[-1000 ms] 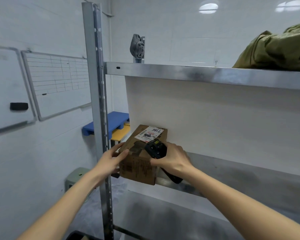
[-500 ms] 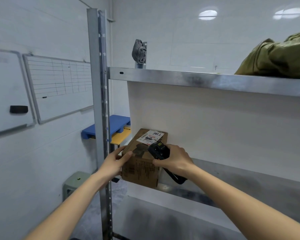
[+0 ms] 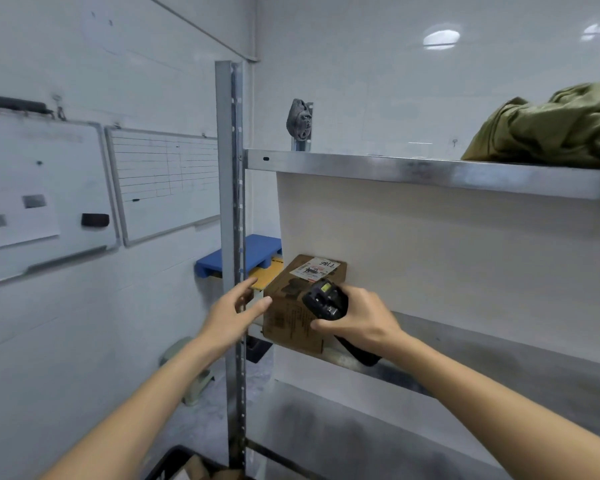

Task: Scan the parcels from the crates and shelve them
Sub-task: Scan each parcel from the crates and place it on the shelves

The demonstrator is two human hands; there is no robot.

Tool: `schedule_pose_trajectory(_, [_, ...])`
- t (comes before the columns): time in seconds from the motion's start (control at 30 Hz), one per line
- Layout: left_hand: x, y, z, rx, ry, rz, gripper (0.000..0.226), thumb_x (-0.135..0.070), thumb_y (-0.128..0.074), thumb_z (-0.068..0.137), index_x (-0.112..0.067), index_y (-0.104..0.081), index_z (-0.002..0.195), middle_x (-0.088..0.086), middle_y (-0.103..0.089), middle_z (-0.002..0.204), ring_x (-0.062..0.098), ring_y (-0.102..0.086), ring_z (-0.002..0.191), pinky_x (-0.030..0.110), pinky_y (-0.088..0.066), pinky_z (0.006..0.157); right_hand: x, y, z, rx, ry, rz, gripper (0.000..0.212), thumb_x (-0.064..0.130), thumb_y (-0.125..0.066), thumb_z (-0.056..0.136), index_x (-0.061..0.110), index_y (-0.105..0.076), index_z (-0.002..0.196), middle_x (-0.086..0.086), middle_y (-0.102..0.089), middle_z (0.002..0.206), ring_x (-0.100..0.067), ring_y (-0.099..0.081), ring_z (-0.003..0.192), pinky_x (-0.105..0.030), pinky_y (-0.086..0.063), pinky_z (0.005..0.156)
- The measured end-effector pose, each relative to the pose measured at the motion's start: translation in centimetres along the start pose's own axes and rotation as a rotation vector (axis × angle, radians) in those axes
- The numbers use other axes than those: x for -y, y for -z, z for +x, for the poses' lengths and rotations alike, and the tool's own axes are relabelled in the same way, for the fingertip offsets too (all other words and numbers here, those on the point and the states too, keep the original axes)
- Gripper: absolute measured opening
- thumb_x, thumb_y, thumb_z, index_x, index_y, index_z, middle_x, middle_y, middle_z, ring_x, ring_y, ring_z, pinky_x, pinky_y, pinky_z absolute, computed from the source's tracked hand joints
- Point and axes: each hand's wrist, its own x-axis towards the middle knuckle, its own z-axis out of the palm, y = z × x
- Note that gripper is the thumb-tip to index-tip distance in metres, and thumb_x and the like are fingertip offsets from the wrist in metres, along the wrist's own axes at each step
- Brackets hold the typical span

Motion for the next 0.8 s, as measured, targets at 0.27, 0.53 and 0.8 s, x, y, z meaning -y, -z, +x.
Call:
schedule_pose_trajectory(0.27, [-2.6, 2.9, -11.5, -0.155, 0.032, 0.084, 0.067, -0.055, -0.068, 0.087, -0.036, -0.046, 0.148, -0.006, -0.053, 0.145, 0.014, -0.046, 0.136, 0.037, -0.041, 0.111, 3.9, 1.2, -7.2, 0.045, 0.154, 0.022, 0.058, 0.07, -0.073, 0.059, 0.036, -0.064, 0.106, 0.013, -0.072, 0.095, -0.015, -0.068, 0.089, -0.04, -0.059, 0.079])
schedule_pose_trajectory(0.53, [-0.8, 5.4, -27.7, -0.334, 0.193, 0.199, 0.063, -0.054, -0.067, 0.089, -0.033, -0.05, 0.146, -0.004, -0.057, 0.141, 0.014, -0.049, 0.133, 0.037, -0.042, 0.107, 7.8, -1.5, -17.7, 0.221, 0.344, 0.072, 0.061, 0.061, -0.08, 0.068, 0.034, -0.065, 0.12, 0.01, -0.073, 0.101, -0.015, -0.068, 0.09, -0.036, -0.059, 0.079])
schedule_pose_trajectory(0.8, [7.5, 7.7, -43.9, -0.431, 0.457, 0.251, 0.063, -0.052, -0.065, 0.091, -0.029, -0.048, 0.147, -0.001, -0.056, 0.141, 0.016, -0.05, 0.133, 0.034, -0.04, 0.105, 11.2, -12.8, -27.8, 0.462, 0.404, 0.11, 0.064, 0.064, -0.078, 0.065, 0.033, -0.062, 0.119, 0.01, -0.072, 0.095, -0.018, -0.069, 0.088, -0.041, -0.06, 0.078])
